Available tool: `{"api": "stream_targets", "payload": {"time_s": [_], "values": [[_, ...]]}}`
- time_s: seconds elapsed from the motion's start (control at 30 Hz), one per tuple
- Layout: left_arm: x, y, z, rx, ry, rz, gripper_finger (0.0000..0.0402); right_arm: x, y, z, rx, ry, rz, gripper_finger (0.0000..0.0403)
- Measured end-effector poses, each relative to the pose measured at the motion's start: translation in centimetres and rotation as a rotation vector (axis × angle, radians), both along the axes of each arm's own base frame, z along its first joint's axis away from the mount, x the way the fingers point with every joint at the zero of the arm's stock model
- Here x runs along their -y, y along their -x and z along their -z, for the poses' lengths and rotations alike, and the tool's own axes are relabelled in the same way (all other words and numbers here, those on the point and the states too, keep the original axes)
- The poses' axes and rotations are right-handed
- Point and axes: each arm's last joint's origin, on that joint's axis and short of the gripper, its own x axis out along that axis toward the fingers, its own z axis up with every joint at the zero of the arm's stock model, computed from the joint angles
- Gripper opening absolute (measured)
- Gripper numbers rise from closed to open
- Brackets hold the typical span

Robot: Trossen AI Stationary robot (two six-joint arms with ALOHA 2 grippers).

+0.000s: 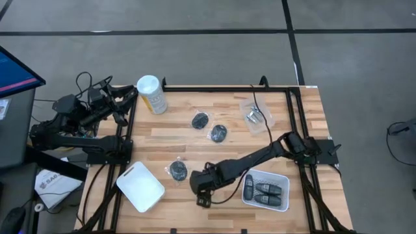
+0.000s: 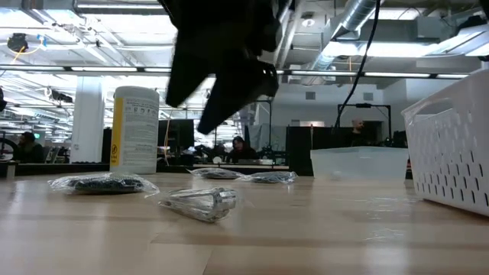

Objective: Pick & Place Travel size toiletries
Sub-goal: Put the silver nail cutter into the transparent bin

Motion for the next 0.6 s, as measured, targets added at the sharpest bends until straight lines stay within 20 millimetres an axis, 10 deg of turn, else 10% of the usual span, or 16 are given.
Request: {"api": "stream_targets", "payload": {"time_s": [0.6], "values": [[0.0, 0.0, 0.0, 0.0, 0.0, 0.0, 0.0177, -2.1, 0.5, 5.2, -0.167, 0.006, 0.217, 0.0254]]}}
